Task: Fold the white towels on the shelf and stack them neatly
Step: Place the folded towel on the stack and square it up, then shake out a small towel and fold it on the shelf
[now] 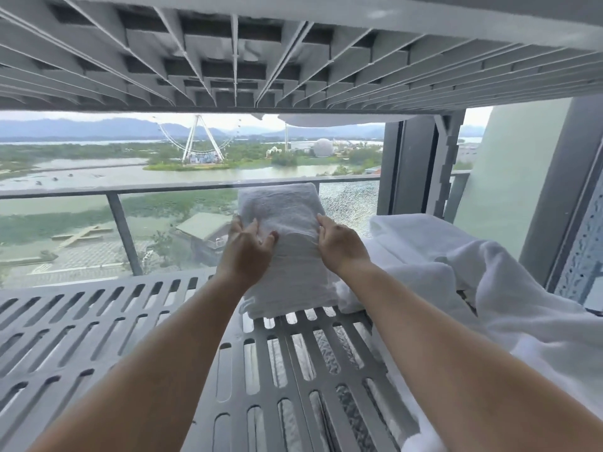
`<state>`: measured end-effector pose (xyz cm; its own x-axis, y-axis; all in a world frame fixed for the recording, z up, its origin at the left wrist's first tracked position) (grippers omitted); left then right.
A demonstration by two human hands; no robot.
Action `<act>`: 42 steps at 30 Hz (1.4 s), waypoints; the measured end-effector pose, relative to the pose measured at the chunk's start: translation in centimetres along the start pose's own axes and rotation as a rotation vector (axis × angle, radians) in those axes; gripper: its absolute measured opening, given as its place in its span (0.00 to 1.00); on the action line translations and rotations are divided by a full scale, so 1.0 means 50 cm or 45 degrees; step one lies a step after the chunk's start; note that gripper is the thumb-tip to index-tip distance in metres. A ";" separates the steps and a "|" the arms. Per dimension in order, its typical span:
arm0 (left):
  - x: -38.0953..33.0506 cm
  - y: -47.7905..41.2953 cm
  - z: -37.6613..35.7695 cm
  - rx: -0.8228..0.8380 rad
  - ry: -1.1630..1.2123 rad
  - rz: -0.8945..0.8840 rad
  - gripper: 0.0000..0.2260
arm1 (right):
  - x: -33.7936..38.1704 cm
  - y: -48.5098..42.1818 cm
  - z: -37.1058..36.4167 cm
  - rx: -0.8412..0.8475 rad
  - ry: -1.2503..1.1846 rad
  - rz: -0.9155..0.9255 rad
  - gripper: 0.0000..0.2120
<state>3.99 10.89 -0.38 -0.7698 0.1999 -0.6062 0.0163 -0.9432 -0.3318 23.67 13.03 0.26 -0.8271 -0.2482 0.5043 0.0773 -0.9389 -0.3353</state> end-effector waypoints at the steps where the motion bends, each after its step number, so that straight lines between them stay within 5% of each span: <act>1: 0.002 0.002 -0.003 0.021 -0.020 -0.014 0.31 | 0.005 0.007 0.004 -0.031 0.029 0.009 0.21; 11: 0.021 -0.002 -0.018 0.055 -0.042 -0.134 0.33 | 0.034 0.101 0.023 -0.171 0.175 0.033 0.19; 18: 0.015 0.029 -0.004 -0.052 -0.055 -0.173 0.24 | 0.004 0.172 0.061 -0.187 0.393 -0.128 0.22; 23: -0.081 0.124 0.011 -0.371 -0.324 -0.486 0.18 | -0.086 0.238 0.057 0.192 0.592 -0.644 0.33; 26: -0.134 0.178 -0.028 -0.351 -0.334 -0.662 0.20 | -0.140 0.309 0.040 0.536 0.567 -0.946 0.50; 28: -0.162 0.208 -0.068 -0.273 -0.305 -0.707 0.20 | -0.157 0.334 0.043 0.592 0.541 -0.991 0.51; 32: -0.188 0.256 -0.153 -0.107 -0.232 -0.629 0.20 | -0.194 0.354 0.051 0.579 0.548 -0.939 0.51; 37: -0.159 0.298 -0.208 0.053 -0.150 -0.385 0.20 | -0.210 0.358 0.061 0.336 0.571 -0.635 0.29; 42: -0.085 0.336 -0.171 0.057 0.118 -0.030 0.15 | -0.135 0.379 0.102 0.047 0.258 -0.320 0.24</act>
<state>13.00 -3.56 -9.55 -0.7071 0.2439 -0.6637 -0.0314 -0.9485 -0.3151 33.58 -4.28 -5.44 -0.9164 0.0417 0.3980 -0.1264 -0.9738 -0.1890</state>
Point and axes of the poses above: each hand's wrist, its own y-axis away from the middle knuckle, its own z-axis out of the back of the hand, x = y × z, the point moved 9 cm from there along -y, towards the middle knuckle, and after that the axes turned 8 degrees about x, right-handed, at the moved point
